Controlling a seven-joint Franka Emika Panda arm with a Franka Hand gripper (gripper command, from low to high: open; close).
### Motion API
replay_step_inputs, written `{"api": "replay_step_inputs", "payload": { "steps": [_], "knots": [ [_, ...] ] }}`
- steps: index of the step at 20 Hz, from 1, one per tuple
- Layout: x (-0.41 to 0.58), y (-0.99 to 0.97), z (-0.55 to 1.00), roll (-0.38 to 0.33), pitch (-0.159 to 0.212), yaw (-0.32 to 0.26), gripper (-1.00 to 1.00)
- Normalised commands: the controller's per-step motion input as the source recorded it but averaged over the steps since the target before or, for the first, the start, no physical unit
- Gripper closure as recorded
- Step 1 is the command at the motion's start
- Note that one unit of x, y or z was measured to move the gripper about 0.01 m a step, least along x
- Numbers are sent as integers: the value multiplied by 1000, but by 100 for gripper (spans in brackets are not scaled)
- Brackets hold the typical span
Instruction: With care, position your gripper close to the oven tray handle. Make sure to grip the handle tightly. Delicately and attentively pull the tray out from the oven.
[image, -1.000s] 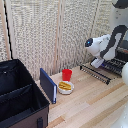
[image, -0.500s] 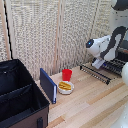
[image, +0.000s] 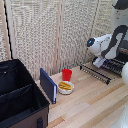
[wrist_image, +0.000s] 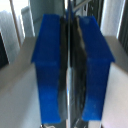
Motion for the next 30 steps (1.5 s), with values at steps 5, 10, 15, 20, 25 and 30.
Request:
{"api": "replay_step_inputs", "payload": {
  "steps": [5,10,15,20,25,30],
  "knots": [
    [22,263,78,39,49,6,100],
    [37,931,55,-8,57,5,100],
    [61,957,10,-41,19,0,100],
    [38,635,19,-45,0,-3,100],
    [24,230,69,-17,4,0,-100],
    [42,7,194,-1,34,0,-100]
  ]
}}
